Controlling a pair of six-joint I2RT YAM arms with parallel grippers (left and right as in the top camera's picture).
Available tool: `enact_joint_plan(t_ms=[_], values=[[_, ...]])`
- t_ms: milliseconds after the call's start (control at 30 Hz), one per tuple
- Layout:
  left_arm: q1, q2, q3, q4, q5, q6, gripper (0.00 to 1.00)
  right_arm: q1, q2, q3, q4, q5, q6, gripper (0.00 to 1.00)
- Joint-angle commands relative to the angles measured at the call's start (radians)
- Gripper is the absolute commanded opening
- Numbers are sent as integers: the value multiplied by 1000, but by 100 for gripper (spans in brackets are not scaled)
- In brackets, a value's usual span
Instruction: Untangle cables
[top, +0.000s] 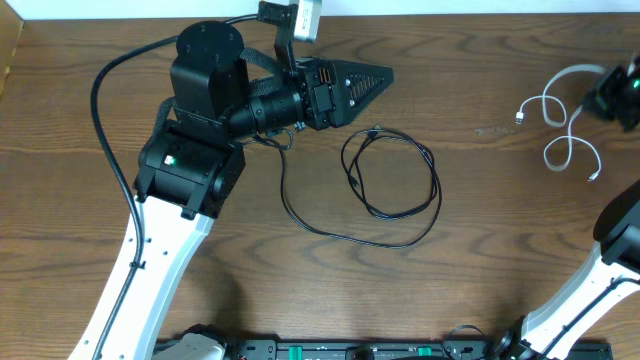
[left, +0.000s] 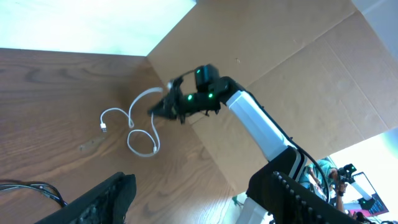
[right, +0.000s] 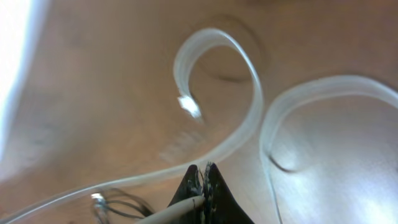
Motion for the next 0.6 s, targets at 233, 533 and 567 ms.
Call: enact_joint_plan(t_ms=[233,533,567], values=[[0,10,10,5,2,24,71,-76,-14,100,452,-116,343,1],[0,43,10,-32,2,24,71,-118,-14,99,512,129,423,1],[0,49,10,-33,2,24,71,-119,-14,99,507,161,420,1]])
